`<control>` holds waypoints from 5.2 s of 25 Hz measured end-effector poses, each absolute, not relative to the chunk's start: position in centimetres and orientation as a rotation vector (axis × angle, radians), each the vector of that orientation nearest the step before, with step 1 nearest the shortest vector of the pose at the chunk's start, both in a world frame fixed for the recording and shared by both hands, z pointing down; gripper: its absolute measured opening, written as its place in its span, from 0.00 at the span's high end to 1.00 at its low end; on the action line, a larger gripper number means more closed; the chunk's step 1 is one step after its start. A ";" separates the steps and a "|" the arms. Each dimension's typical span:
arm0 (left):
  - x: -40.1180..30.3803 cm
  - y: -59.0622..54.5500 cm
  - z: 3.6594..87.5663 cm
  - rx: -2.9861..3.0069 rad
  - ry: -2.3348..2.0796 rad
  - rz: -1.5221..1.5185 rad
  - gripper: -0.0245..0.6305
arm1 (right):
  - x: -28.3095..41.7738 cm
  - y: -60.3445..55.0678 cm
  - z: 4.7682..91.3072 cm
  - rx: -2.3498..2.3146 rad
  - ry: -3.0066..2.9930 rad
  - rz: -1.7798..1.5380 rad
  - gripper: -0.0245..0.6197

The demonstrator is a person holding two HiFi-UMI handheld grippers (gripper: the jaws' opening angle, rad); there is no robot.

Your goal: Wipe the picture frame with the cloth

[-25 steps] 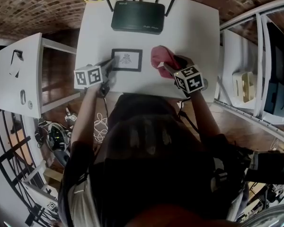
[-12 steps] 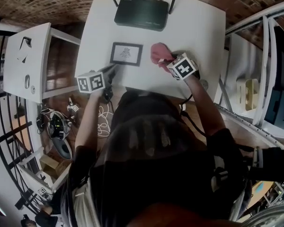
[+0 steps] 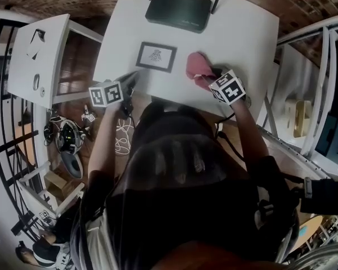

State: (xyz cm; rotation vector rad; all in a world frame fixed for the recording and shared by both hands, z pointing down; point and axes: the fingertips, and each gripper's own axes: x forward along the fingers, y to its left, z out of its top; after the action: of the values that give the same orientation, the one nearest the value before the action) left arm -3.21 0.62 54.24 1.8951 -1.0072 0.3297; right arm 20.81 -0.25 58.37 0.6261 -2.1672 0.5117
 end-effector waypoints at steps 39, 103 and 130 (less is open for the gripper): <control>-1.2 -9.2 58.5 2.618 -0.217 0.894 0.96 | -4.5 -1.4 57.9 0.363 -2.044 0.273 0.84; -0.8 -9.6 59.5 2.653 -0.344 0.918 0.96 | 4.2 -2.3 59.7 0.669 -1.936 0.536 0.85; -0.9 -9.7 59.6 2.658 -0.365 0.915 0.96 | 11.0 -1.2 57.1 0.900 -1.891 0.567 0.85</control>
State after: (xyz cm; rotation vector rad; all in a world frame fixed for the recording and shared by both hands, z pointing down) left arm -0.88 -9.66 59.59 2.6577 -0.3653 0.9152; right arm 11.00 -1.20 57.12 0.8997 -1.8914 0.5670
